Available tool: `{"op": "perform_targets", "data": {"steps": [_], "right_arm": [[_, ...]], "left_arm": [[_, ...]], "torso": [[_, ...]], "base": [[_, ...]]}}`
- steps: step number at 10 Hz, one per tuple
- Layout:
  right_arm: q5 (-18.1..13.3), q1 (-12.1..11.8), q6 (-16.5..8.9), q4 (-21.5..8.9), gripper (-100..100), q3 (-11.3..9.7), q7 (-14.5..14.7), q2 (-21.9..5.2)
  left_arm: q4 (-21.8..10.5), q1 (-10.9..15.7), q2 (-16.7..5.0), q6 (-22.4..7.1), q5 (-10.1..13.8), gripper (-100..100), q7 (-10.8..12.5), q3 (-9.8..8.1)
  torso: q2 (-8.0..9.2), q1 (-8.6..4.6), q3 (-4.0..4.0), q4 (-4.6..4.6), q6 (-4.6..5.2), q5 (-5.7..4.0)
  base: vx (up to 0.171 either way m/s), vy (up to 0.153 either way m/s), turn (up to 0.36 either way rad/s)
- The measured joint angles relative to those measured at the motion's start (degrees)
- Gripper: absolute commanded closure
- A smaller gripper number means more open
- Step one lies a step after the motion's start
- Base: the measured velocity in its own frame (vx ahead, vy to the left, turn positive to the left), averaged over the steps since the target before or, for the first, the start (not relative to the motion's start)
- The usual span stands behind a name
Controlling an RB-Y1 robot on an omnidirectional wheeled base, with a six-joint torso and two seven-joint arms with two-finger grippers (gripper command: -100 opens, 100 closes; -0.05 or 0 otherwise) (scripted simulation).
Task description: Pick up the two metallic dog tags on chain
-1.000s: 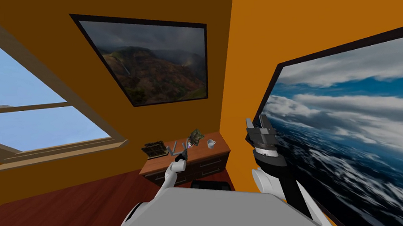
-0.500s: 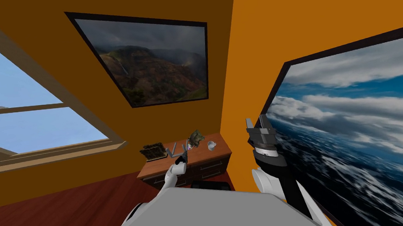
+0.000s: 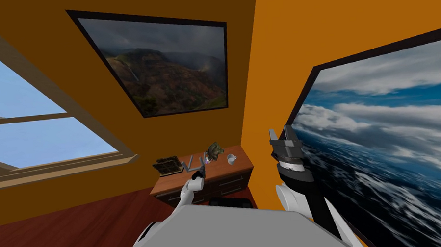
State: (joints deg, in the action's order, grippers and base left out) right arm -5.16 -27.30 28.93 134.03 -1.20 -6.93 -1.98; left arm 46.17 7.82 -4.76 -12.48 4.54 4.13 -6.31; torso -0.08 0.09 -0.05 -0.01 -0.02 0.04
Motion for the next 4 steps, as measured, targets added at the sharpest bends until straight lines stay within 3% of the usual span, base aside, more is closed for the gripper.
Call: {"op": "perform_targets", "data": {"steps": [1, 3, 4], "right_arm": [[0.0, 0.0, 0.0, 0.0, 0, 0.0, 0.0, 0.0], [0.0, 0.0, 0.0, 0.0, 0, 0.0, 0.0, 0.0], [0.0, 0.0, 0.0, 0.0, 0, 0.0, 0.0, 0.0]], "left_arm": [[0.0, 0.0, 0.0, 0.0, 0.0, 100, 0.0, 0.0], [2.8, -0.2, -0.2, -2.3, 0.1, 100, 0.1, -0.03], [2.9, -0.2, -0.2, -2.6, 0.1, 0, 0.1, -0.05]], "torso": [[0.01, 0.0, 0.0, 0.0, 0.0, 0.0], [0.28, 0.01, 0.16, 0.06, -0.01, 0.0], [0.2, 0.0, 0.12, 0.04, -0.01, 0.0]], "base": [[-0.042, 0.002, -0.012], [-0.056, 0.001, -0.003], [-0.006, 0.0, 0.001]]}}
